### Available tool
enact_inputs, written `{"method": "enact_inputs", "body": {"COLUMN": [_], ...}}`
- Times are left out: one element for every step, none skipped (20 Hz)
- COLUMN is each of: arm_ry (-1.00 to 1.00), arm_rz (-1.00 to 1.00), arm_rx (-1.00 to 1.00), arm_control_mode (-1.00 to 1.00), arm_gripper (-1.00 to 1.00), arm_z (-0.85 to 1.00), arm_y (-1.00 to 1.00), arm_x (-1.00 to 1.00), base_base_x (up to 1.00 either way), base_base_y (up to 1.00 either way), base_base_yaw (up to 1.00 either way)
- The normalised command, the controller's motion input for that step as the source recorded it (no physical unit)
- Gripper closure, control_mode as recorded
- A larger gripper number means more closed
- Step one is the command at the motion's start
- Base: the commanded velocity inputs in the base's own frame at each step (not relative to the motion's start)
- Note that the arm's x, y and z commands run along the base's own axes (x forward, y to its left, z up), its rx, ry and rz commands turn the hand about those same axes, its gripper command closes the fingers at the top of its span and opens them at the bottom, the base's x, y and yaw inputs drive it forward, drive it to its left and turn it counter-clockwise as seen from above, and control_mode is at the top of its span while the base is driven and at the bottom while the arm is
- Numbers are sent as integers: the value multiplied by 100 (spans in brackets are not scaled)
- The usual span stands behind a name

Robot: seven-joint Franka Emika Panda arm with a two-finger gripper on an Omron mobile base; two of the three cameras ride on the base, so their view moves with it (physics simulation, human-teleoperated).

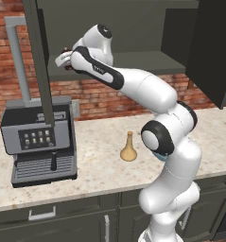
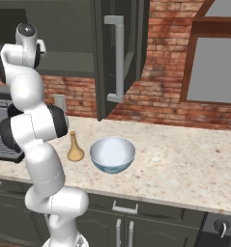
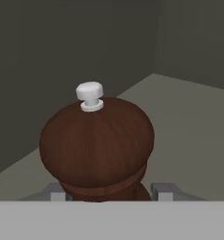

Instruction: Retrieve the bottle and the shaker from the cabinet and place them next to the mixing bowl on the counter. Then add garlic from the fridge to the mixing bowl.

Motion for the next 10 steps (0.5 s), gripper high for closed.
{"method": "enact_inputs", "body": {"arm_ry": [0,0,0,0,-5,-3,-7,-15,-12,0], "arm_rz": [0,0,0,0,0,-4,-9,-9,-11,-17], "arm_rx": [0,0,0,0,5,11,15,15,18,2], "arm_control_mode": [-100,-100,-100,-100,-100,-100,-100,-100,-100,-100], "arm_gripper": [100,100,100,100,100,100,100,100,100,100], "arm_z": [-8,-4,0,0,0,0,0,0,0,-6], "arm_y": [14,11,6,0,0,-24,-36,-45,-64,-51], "arm_x": [0,0,0,0,0,0,-10,-29,-32,-2], "base_base_x": [0,0,0,0,0,0,0,0,0,0], "base_base_y": [0,0,0,0,0,0,0,0,0,0], "base_base_yaw": [0,0,0,0,0,0,0,0,0,0]}}
